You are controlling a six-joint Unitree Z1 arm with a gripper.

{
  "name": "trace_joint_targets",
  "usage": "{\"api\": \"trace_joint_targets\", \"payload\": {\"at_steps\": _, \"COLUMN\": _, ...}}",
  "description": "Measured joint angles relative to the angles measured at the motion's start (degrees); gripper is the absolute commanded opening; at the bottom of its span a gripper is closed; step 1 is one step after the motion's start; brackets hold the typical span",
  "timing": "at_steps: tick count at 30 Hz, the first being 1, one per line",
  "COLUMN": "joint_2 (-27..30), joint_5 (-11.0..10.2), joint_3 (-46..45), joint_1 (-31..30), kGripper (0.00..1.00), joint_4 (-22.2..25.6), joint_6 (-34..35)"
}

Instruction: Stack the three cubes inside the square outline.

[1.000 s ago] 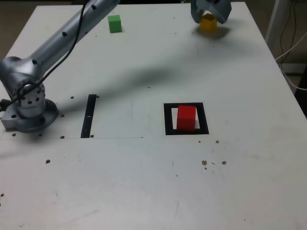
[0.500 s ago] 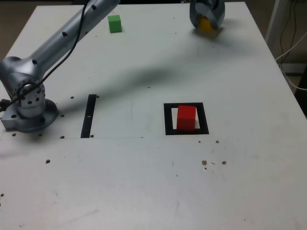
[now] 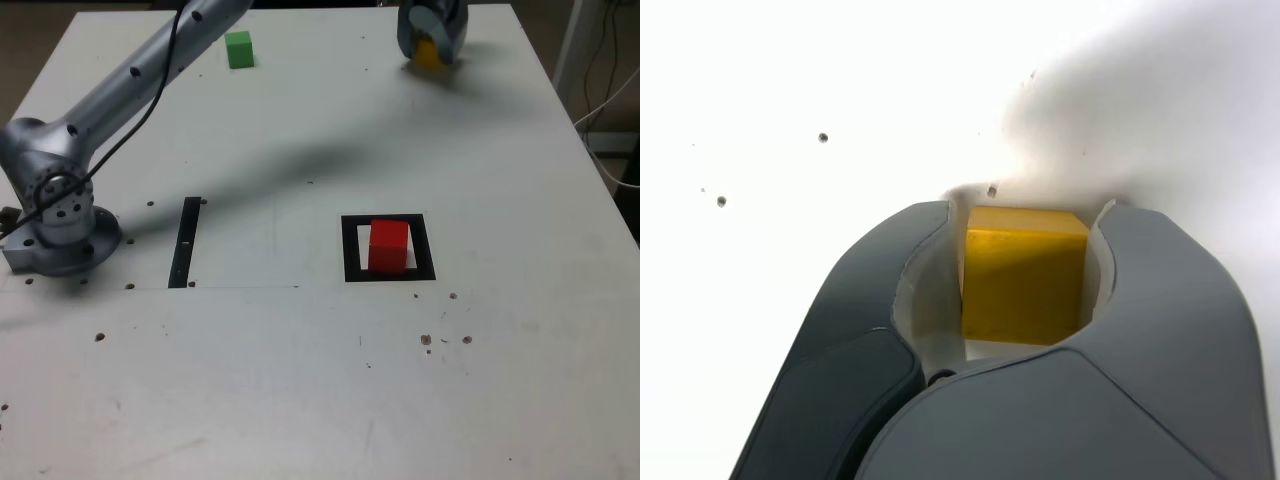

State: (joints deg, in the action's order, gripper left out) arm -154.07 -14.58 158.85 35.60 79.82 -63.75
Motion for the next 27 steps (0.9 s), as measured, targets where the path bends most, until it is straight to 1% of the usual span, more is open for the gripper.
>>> {"api": "trace_joint_targets", "payload": {"at_steps": 3, "joint_2": 2.1, "joint_5": -0.8, "joint_3": -0.4, "joint_1": -0.2, "kGripper": 0.28, "joint_4": 3.4, "joint_6": 2.8}}
{"api": "trace_joint_targets", "payload": {"at_steps": 5, "joint_2": 4.2, "joint_5": -1.0, "joint_3": -1.2, "joint_1": -0.4, "kGripper": 0.28, "joint_4": 4.7, "joint_6": 4.0}}
{"api": "trace_joint_targets", "payload": {"at_steps": 7, "joint_2": 7.2, "joint_5": -1.1, "joint_3": -4.2, "joint_1": -1.2, "kGripper": 0.28, "joint_4": 7.1, "joint_6": 6.9}}
{"api": "trace_joint_targets", "payload": {"at_steps": 9, "joint_2": 9.4, "joint_5": -1.1, "joint_3": -6.2, "joint_1": -2.3, "kGripper": 0.28, "joint_4": 7.8, "joint_6": 7.9}}
{"api": "trace_joint_targets", "payload": {"at_steps": 11, "joint_2": 12.6, "joint_5": -1.1, "joint_3": -10.7, "joint_1": -3.8, "kGripper": 0.28, "joint_4": 7.8, "joint_6": 10.2}}
{"api": "trace_joint_targets", "payload": {"at_steps": 15, "joint_2": 17.5, "joint_5": -1.1, "joint_3": -18.6, "joint_1": -6.3, "kGripper": 0.28, "joint_4": 7.3, "joint_6": 14.7}}
{"api": "trace_joint_targets", "payload": {"at_steps": 20, "joint_2": 24.3, "joint_5": -1.1, "joint_3": -29.2, "joint_1": -11.9, "kGripper": 0.28, "joint_4": 3.6, "joint_6": 22.6}}
{"api": "trace_joint_targets", "payload": {"at_steps": 22, "joint_2": 26.8, "joint_5": -0.7, "joint_3": -33.1, "joint_1": -13.8, "kGripper": 0.28, "joint_4": 2.2, "joint_6": 26.1}}
{"api": "trace_joint_targets", "payload": {"at_steps": 25, "joint_2": 31.0, "joint_5": 0.3, "joint_3": -39.4, "joint_1": -17.4, "kGripper": 0.28, "joint_4": 0.0, "joint_6": 32.2}}
{"api": "trace_joint_targets", "payload": {"at_steps": 27, "joint_2": 33.6, "joint_5": 0.7, "joint_3": -43.4, "joint_1": -20.3, "kGripper": 0.28, "joint_4": -0.4, "joint_6": 36.0}}
